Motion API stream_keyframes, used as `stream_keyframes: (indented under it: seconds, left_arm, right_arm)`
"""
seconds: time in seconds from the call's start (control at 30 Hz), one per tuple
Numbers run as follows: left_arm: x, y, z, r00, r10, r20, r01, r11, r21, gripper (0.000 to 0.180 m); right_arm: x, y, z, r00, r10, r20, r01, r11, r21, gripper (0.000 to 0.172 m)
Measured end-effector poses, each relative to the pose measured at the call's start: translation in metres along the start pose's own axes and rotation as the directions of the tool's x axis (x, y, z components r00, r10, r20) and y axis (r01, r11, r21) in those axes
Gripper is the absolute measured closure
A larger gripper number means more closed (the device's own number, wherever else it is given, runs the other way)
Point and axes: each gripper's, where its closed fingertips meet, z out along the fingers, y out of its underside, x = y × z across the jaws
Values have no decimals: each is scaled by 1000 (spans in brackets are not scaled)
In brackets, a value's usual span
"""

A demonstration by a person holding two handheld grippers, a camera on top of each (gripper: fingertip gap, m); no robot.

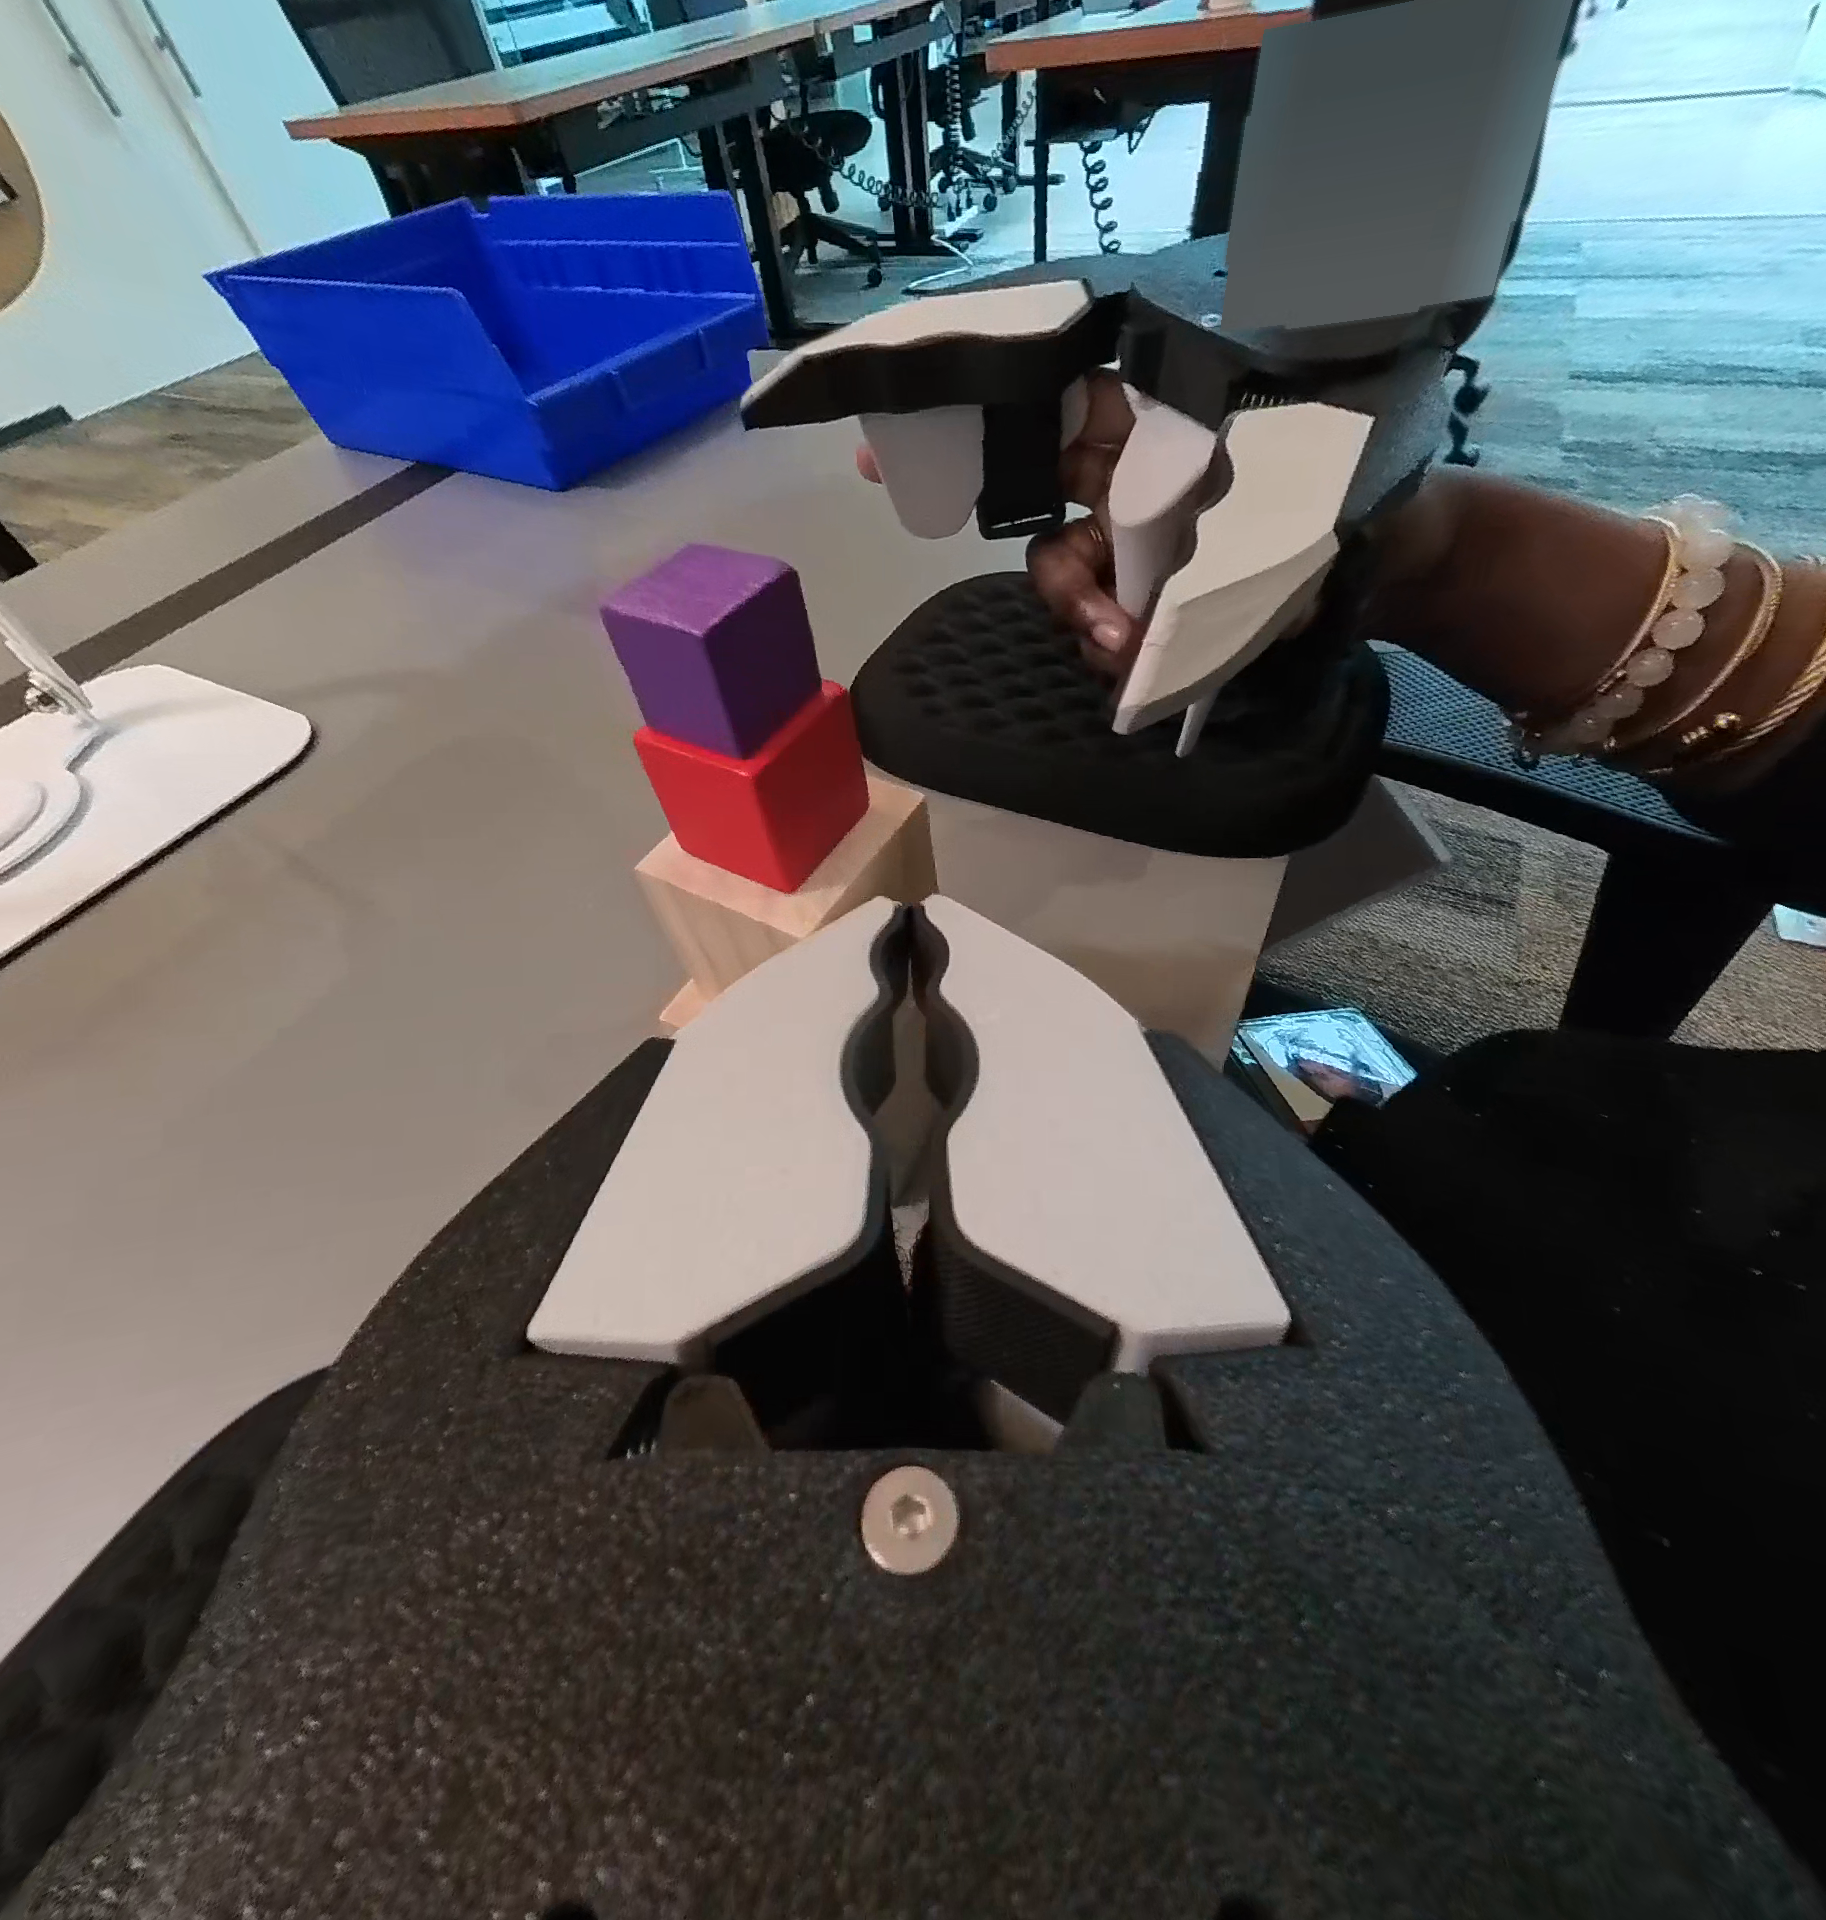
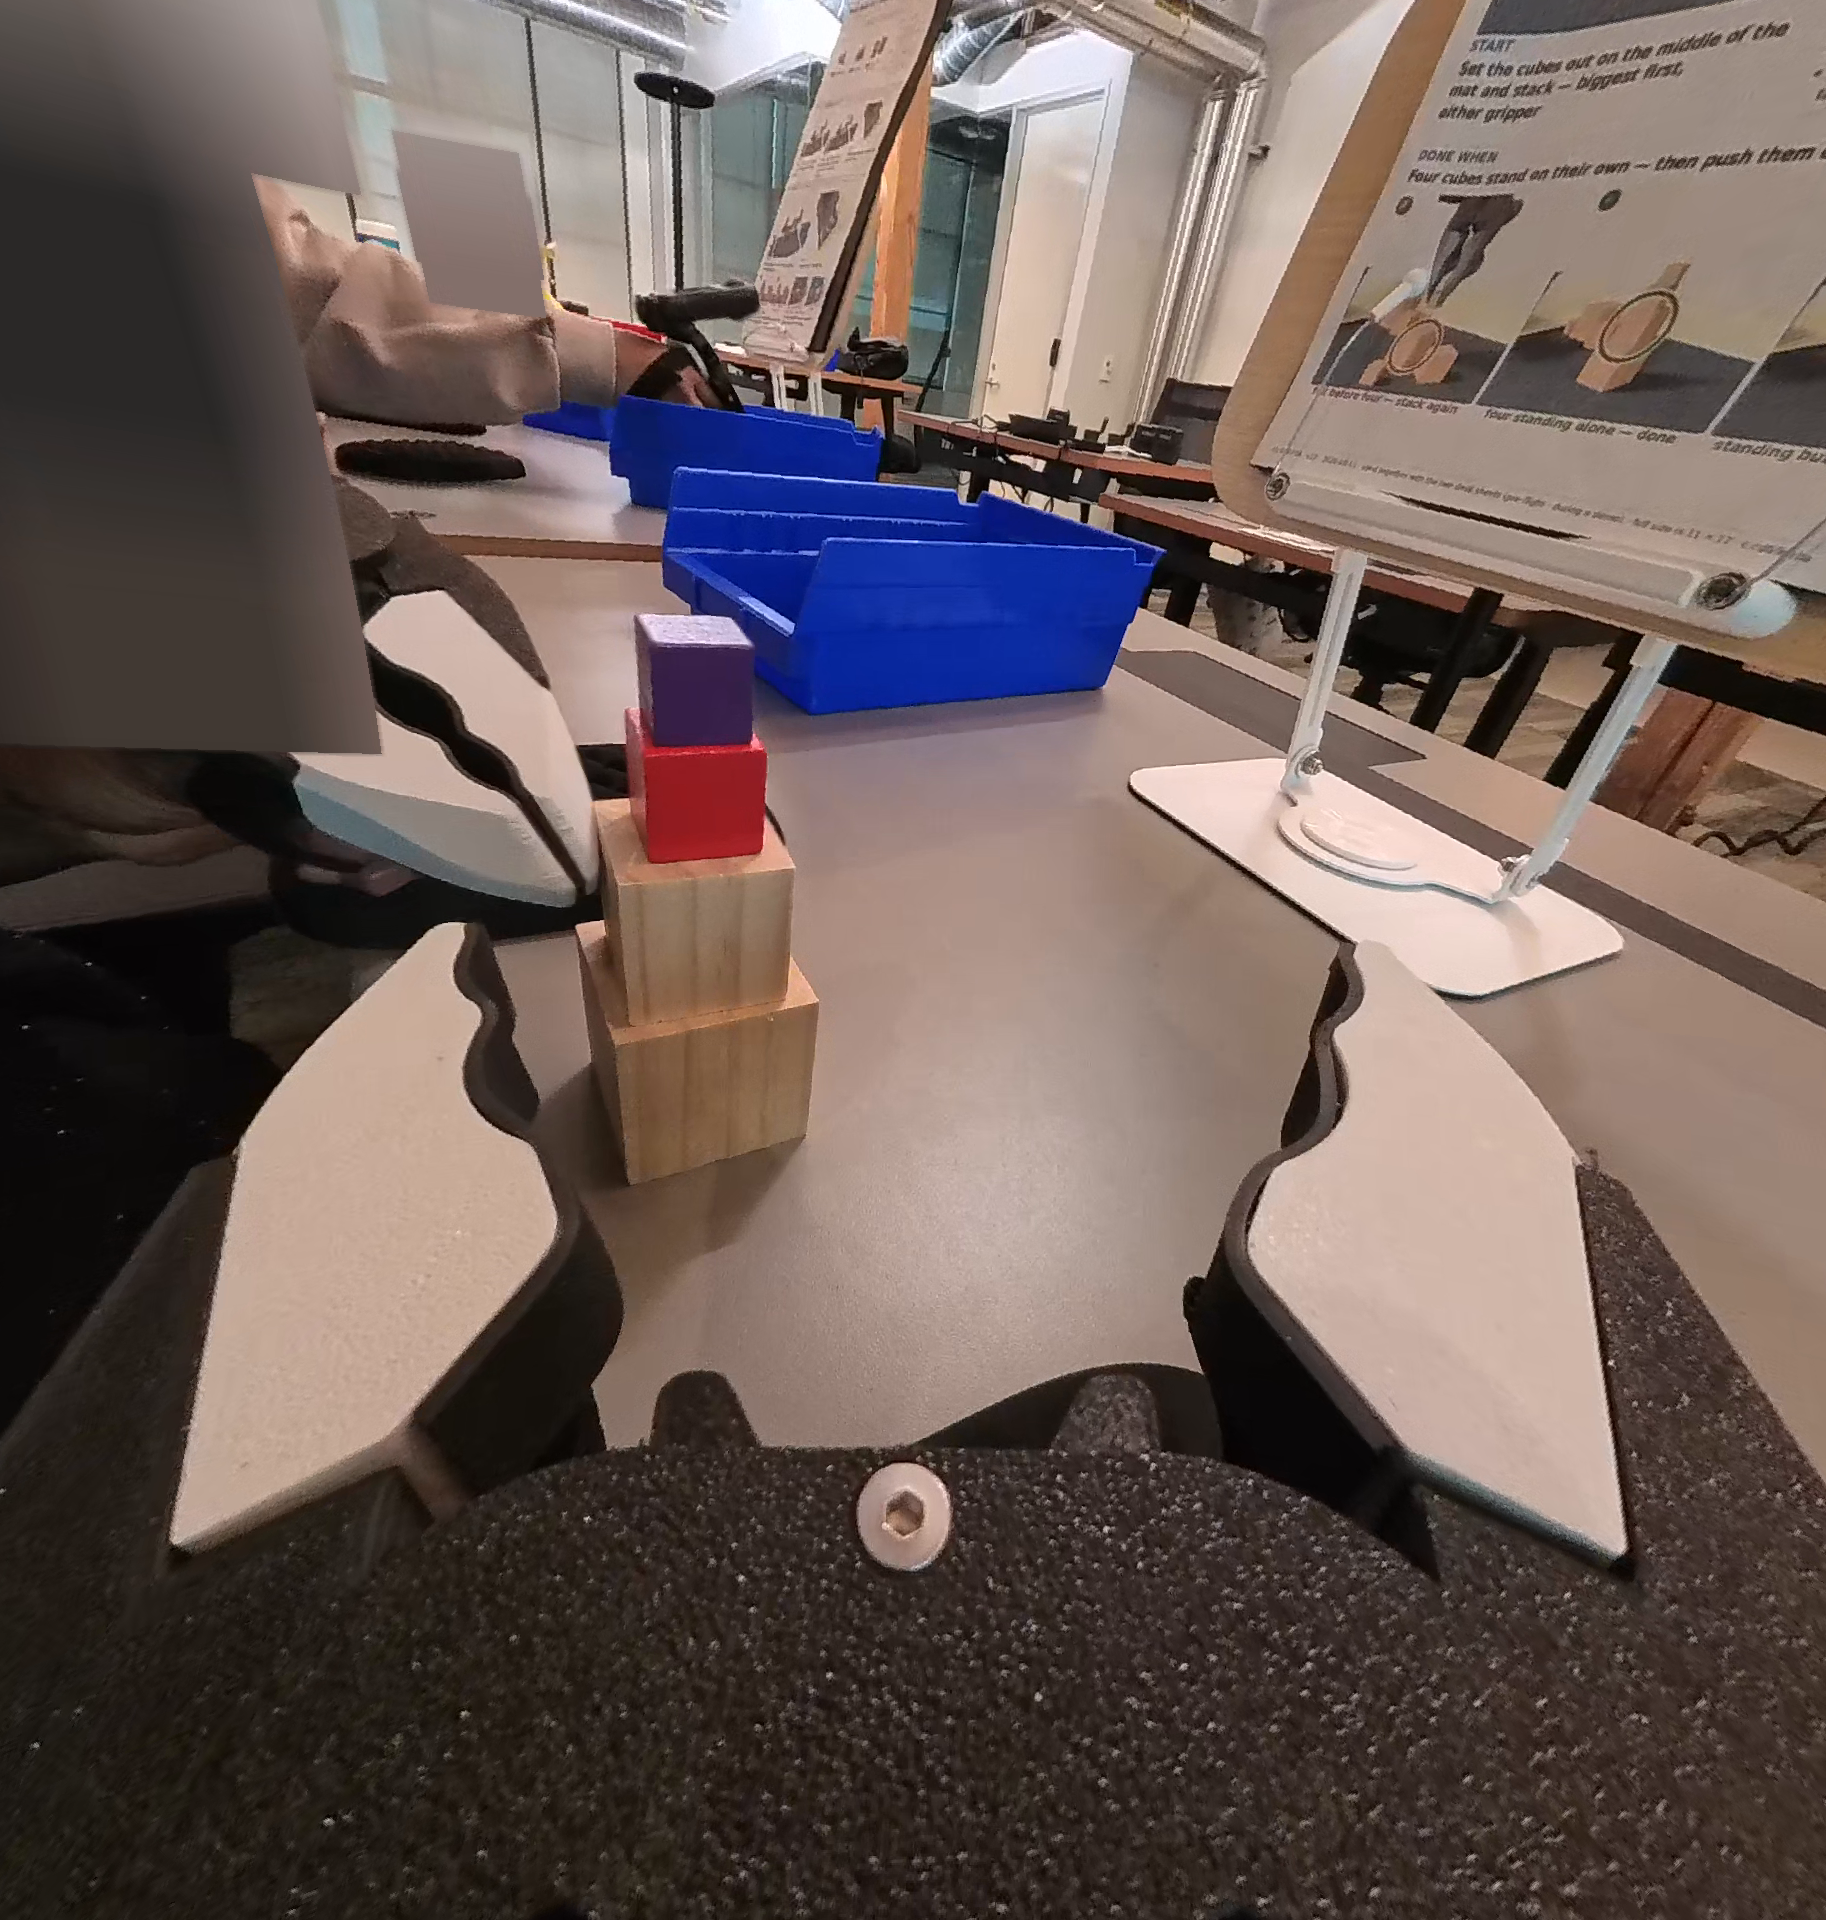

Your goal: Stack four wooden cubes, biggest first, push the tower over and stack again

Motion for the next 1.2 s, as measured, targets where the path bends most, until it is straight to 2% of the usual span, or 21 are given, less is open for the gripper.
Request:
stream_keyframes:
  seconds: [0.9, 1.1, 1.2]
  left_arm:
    - [-40, -17, 19, 999, 22, 36, -22, 1000, -7, 180]
    - [-45, -23, 15, 999, 3, 46, -5, 1000, 28, 180]
    - [-43, -31, 5, 999, -6, 43, 2, 996, 93, 180]
  right_arm:
    - [-1, 0, 0, 1000, -11, 1, 11, 1000, 3, 35]
    - [0, -1, 0, 1000, -4, -1, 4, 1000, 10, 35]
    - [0, -1, 0, 1000, -3, 0, 3, 1000, 10, 35]
